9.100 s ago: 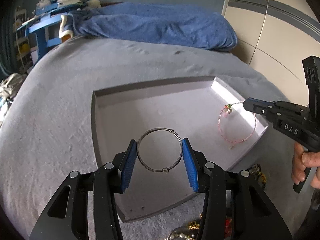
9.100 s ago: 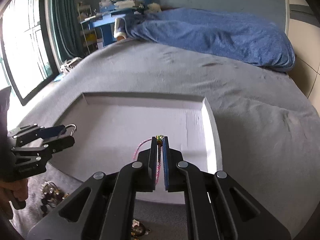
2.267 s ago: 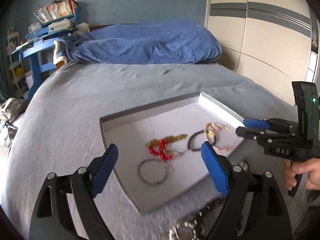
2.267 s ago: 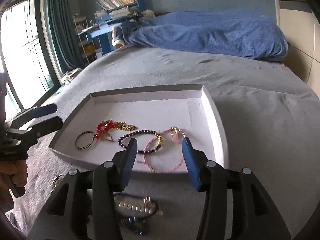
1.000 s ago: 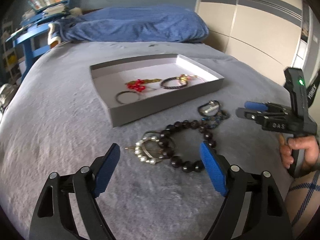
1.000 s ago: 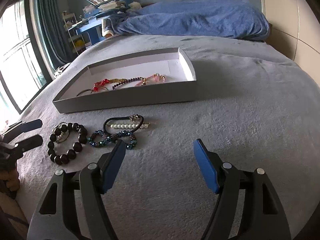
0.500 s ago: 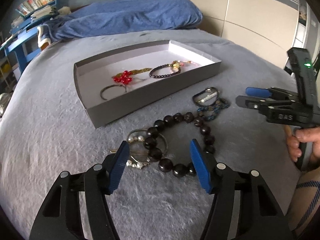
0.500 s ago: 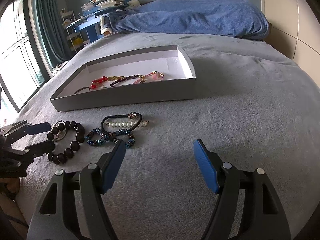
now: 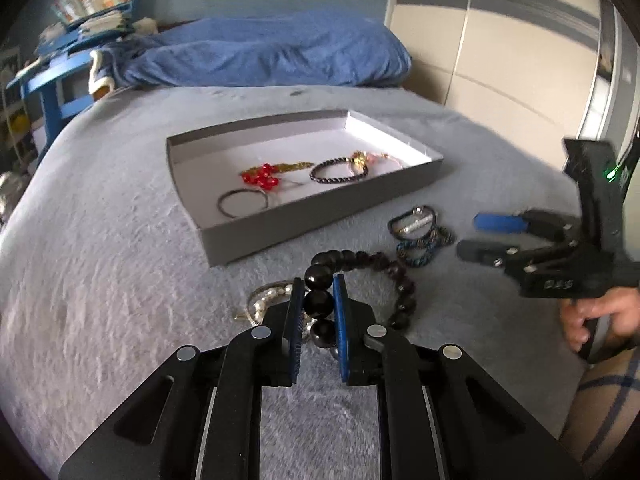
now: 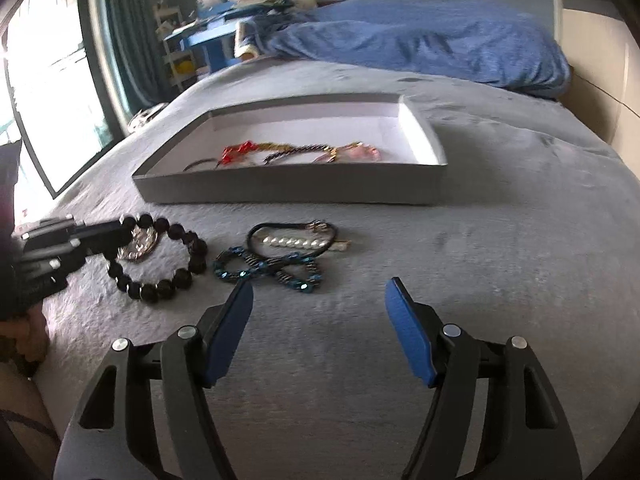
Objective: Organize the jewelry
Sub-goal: 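Grasp the large black bead bracelet with the left gripper while the right gripper grasps the blue bead bracelet, then carry the blue bead bracelet to the tray with the right gripper while the left lifts the black one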
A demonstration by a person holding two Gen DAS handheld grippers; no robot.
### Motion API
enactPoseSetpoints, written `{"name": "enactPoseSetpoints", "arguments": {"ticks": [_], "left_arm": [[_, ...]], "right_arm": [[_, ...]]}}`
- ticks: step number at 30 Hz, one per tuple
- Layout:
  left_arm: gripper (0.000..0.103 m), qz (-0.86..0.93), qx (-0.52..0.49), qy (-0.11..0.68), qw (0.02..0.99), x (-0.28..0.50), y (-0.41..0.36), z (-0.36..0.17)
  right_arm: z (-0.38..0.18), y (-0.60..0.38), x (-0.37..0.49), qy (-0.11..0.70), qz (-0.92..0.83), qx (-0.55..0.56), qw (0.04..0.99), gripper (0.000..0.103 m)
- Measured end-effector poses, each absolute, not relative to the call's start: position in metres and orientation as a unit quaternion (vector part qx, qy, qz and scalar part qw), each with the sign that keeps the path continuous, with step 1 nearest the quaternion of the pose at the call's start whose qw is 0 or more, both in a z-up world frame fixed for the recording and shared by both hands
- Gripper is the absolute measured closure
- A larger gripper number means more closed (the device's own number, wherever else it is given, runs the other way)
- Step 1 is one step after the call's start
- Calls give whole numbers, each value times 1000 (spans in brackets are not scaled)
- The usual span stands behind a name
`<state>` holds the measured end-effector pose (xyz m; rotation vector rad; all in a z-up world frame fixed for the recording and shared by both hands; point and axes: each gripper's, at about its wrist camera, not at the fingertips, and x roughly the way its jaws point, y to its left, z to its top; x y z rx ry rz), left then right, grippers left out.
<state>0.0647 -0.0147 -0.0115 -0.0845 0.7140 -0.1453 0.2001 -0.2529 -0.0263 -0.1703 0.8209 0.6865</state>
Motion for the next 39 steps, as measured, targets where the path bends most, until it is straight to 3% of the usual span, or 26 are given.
{"name": "enactPoseSetpoints", "arguments": {"ticks": [14,18,20,21,39], "left_arm": [[88,-56,-78,355,930,35,6,-21],[88,-58,-65,356,930,28,2,-23],[88,-59,-65,358,930,27,2,-24],[88,-59,-65,359,929,26,3,-24],[88,-75,-58,383,919,28,0,-29]], "right_arm": [[-37,-243,219,422,338,-55,839,51],[-36,-236,212,416,364,-66,831,81],[-36,-235,208,414,374,-68,828,87],[-35,-236,205,413,381,-65,824,96],[-24,-243,184,398,401,-64,823,96]]}}
